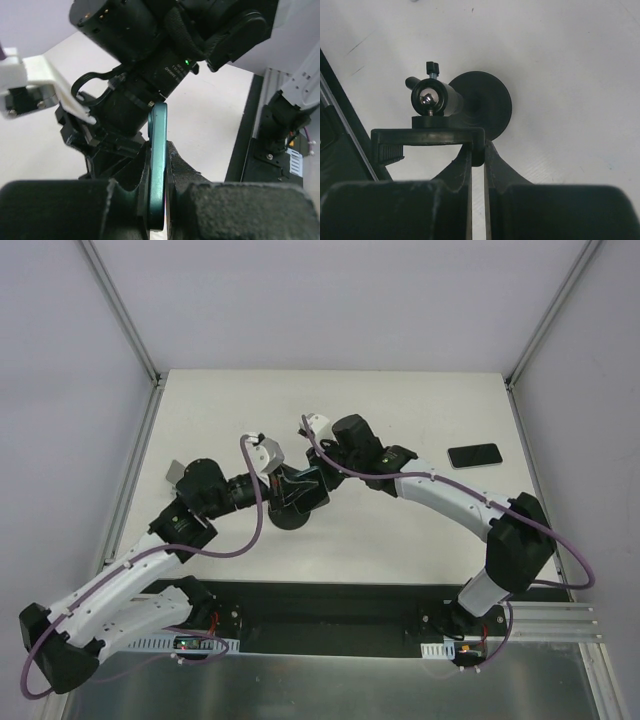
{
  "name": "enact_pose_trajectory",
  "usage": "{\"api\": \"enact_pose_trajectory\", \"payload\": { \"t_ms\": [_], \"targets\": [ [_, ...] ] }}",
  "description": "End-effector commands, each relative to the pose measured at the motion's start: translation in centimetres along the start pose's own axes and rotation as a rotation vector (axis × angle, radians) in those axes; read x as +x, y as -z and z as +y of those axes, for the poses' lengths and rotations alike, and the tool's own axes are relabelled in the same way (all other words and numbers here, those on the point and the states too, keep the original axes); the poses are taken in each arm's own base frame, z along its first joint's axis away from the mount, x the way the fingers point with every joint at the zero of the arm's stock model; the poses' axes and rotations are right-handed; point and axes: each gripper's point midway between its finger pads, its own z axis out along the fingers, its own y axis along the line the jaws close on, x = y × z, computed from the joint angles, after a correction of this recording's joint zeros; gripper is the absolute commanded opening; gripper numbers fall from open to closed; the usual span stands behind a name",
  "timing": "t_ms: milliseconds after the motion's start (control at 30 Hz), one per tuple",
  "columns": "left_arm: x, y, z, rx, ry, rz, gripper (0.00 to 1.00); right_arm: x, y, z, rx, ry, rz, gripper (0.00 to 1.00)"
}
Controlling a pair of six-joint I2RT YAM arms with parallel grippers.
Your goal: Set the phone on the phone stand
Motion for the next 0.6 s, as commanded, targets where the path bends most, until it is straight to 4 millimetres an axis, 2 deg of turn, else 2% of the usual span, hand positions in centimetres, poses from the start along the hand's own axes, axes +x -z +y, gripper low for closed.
{"api": "enact_pose_trajectory", "payload": {
  "t_ms": [0,33,100,133,200,233,267,467,500,567],
  "targets": [
    [-3.1,-1.5,-2.3,0.314,-0.100,-0.133,0.00,-1.6,2.1,2.2,-0.169,0.049,-0.088,0.01],
    [-3.1,-1.3,-3.3,0.405,-0.122,-0.127,0.00,-1.4,2.2,2.2,-0.177,0.045,-0.093,0.01],
    [-1.8,-2.4,-2.8,0.447,-0.112,-0.076,0.00,-1.1,2.5,2.3,-0.220,0.039,-0.105,0.01],
    [-2.3,-2.4,-3.4,0.502,-0.142,-0.074,0.00,-1.0,2.5,2.2,-0.230,0.032,-0.109,0.01],
    [-0.8,-3.2,-3.2,0.549,-0.101,0.003,0.00,-0.7,2.5,2.0,-0.231,0.025,-0.110,0.01],
    [-1.2,-3.4,-3.2,0.566,-0.134,0.002,0.00,-0.5,2.5,1.9,-0.232,0.024,-0.109,0.01],
    [-0.5,-3.6,-3.0,0.558,-0.118,0.032,0.00,-0.5,2.6,1.9,-0.232,0.023,-0.111,0.01],
    [0.5,-4.3,-2.0,0.580,-0.134,0.077,0.00,-0.6,2.9,2.9,-0.292,0.031,-0.129,0.01],
    [1.6,-4.4,-1.7,0.586,-0.099,0.117,0.00,-0.7,3.0,3.0,-0.302,0.035,-0.132,0.01],
    [1.6,-4.3,-1.0,0.597,-0.080,0.127,0.00,-0.6,3.0,3.0,-0.304,0.037,-0.131,0.01]
  ]
}}
